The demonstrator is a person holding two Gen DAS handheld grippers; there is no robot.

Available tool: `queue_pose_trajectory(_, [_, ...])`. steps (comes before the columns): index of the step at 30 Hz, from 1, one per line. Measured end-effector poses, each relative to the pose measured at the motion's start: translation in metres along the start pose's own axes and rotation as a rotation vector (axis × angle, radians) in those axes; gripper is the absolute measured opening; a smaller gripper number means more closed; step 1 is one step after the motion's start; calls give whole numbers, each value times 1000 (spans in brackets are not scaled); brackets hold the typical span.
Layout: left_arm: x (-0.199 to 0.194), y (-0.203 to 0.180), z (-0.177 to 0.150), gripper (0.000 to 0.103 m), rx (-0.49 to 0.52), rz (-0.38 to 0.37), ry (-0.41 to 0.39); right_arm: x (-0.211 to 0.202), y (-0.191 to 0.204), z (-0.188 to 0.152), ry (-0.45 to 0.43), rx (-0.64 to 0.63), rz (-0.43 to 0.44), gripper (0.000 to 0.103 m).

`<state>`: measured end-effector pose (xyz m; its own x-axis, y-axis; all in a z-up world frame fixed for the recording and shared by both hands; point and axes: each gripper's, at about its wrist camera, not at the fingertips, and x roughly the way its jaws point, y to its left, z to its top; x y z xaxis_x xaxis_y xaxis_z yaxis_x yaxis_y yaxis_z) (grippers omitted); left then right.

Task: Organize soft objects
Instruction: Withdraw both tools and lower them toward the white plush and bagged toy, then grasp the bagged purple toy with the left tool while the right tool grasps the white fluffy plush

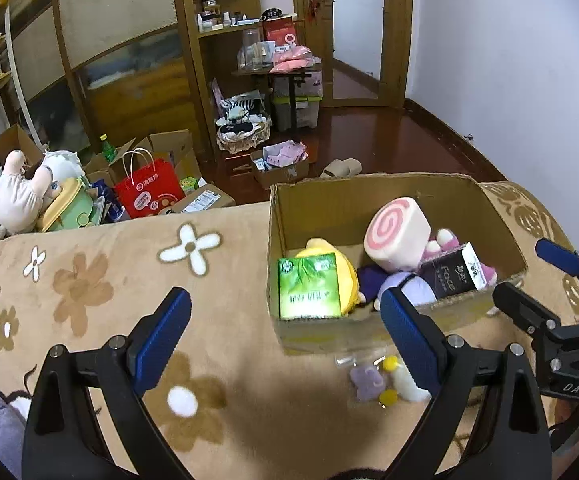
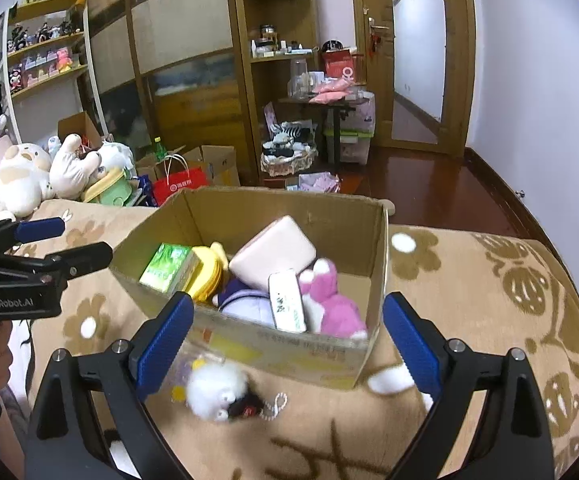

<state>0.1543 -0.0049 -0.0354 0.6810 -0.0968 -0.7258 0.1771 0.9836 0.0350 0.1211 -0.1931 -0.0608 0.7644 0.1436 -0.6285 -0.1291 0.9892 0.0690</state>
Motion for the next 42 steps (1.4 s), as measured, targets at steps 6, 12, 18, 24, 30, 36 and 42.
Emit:
queue_pose_trajectory(6, [-7,4,-12,95,-44,-19,51,-10,8,-14,27,-15,-8,100])
queue_pose_trajectory(12, [-2,4,-26,95,-35,-28,119,-12,10,-25,51,-2,-13,100])
queue_pose_trajectory(18, [18,-5,-36,95,-11,-52,157,0,15,-32,93,-19,9,100])
queue_pose_trajectory(24, [42,-3,-36,95,-42,-70,218,20,20,-40,149,-28,40,100])
queue_pose_trajectory(30, [61,-1,-35,95,-55,-80,266,47,25,-48,223,-16,100,99])
queue_pose_trajectory(36, [79,-6,-39,95,-52,-73,334,78,38,-57,304,-53,100,87])
queue_pose_trajectory(42, [95,-9,-44,95,-56,-94,379,95,37,-66,377,-6,119,61])
